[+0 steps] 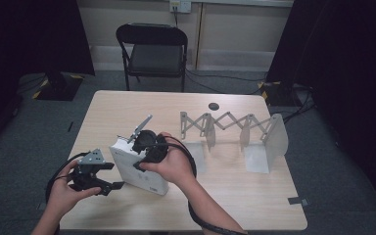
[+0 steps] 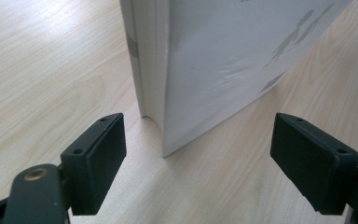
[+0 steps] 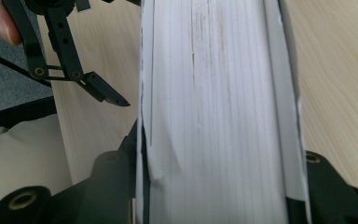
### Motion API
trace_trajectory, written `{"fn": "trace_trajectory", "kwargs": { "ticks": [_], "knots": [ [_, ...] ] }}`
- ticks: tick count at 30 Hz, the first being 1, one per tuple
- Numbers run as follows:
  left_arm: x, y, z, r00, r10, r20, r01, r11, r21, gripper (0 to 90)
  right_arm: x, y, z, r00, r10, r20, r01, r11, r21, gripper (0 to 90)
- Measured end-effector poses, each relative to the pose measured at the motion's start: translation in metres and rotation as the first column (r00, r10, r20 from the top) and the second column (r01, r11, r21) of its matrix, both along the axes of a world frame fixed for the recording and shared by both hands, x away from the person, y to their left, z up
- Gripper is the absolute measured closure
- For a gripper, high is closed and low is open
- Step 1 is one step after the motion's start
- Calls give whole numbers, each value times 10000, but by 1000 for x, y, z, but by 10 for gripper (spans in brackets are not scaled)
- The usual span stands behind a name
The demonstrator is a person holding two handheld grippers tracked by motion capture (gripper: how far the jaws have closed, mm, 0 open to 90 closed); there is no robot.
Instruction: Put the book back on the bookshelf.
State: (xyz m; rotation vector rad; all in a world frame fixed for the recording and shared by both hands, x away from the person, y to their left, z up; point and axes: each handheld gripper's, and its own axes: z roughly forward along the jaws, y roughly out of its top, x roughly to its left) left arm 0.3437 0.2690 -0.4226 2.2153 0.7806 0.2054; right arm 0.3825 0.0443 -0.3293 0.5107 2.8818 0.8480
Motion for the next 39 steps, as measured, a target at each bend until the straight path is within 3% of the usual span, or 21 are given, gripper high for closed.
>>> {"fn": "trace_trajectory", "kwargs": {
  "ticks": [12, 39],
  "knots": [
    [0, -1, -1, 10000, 16, -62, -17, 9999, -99, 165, -6, -12, 6, 10000, -94, -10, 94, 9997, -217, 525],
    [4, -11, -5, 9993, -234, -285, 234, 9997, -5, 125, -19, -58, 15, 9991, -356, -227, 361, 9991, 225, 525]
  ]
}}
